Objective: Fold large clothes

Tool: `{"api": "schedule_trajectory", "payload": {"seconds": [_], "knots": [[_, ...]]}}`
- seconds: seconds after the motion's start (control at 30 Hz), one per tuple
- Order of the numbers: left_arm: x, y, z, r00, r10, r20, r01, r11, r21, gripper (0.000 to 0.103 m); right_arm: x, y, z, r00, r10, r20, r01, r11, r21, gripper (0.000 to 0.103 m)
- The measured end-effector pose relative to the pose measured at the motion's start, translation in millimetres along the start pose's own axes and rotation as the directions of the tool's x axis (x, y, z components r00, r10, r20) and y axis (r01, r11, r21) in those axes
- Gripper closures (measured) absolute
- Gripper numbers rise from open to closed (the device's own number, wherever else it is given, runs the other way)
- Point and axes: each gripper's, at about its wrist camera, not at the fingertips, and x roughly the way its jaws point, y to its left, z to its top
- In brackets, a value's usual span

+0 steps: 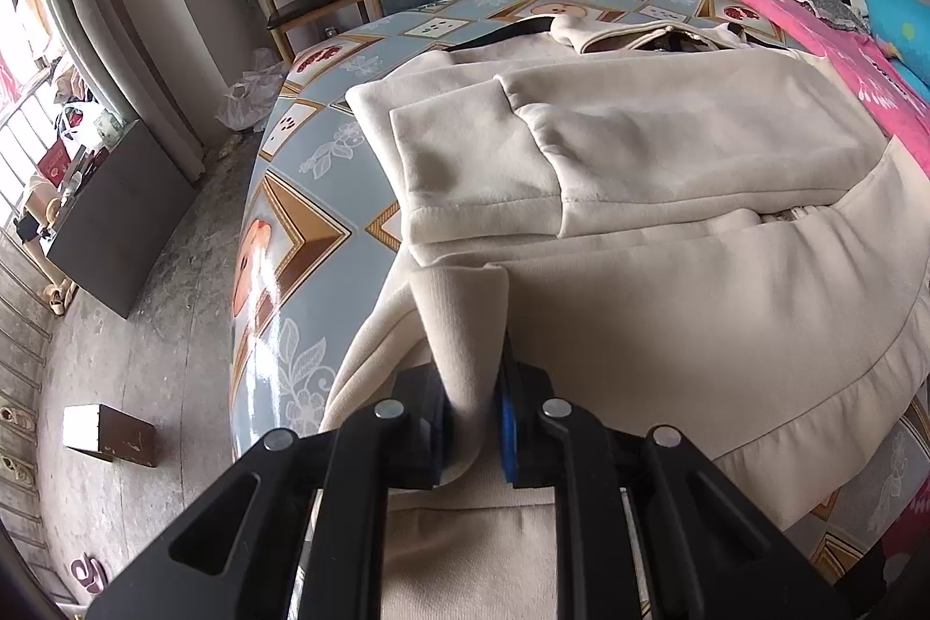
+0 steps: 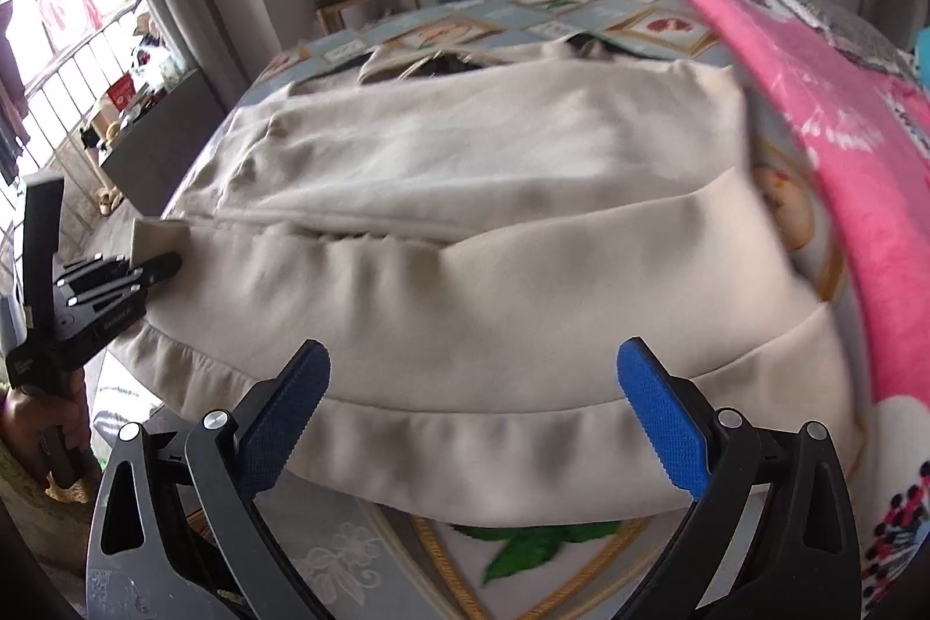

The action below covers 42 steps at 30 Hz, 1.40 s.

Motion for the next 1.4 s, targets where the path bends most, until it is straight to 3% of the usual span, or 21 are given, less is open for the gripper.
{"api": "schedule_trajectory", "payload": {"seconds": [0.13,0.3,0.4,0.57,0.77,0.97,1.17,1.23,1.4], "knots": [[-1,1,-4,1.0,-0.014,0.012,0.014,1.0,0.002,0.089,-20,-55,24,0.998,-0.038,0.043,0.035,0.996,0.079,0.008],[-2,3,-6,0.999,-0.031,0.02,0.031,0.999,-0.012,0.089,-12,-96,57,0.997,0.039,0.064,-0.047,0.992,0.12,0.022],[-2,2,-6,1.0,-0.027,0.014,0.027,1.0,-0.01,0.089,11,-104,74,0.998,0.062,0.022,-0.064,0.992,0.111,0.035],[-2,0,-6,1.0,-0.014,0.012,0.014,1.0,0.013,0.089,42,-111,94,0.992,0.116,-0.043,-0.111,0.988,0.107,0.039],[-3,-1,-6,1.0,-0.004,0.006,0.004,1.0,0.027,0.089,63,-123,89,0.979,0.152,-0.133,-0.136,0.983,0.12,0.046],[-2,-1,-5,1.0,-0.003,0.0,0.003,0.999,0.036,0.089,46,-127,67,0.97,0.188,-0.156,-0.172,0.979,0.112,0.048],[-2,-1,-5,1.0,-0.006,0.002,0.006,1.0,0.028,0.089,34,-116,57,0.985,0.096,-0.145,-0.091,0.995,0.038,0.074],[-2,0,-5,1.0,-0.009,0.002,0.009,1.0,0.024,0.089,32,-111,57,0.991,0.038,-0.131,-0.037,0.999,0.007,0.092],[-7,1,-8,1.0,-0.012,0.028,0.012,1.0,0.028,0.092,10,-88,48,0.992,-0.117,-0.051,0.115,0.992,-0.055,0.097]]}}
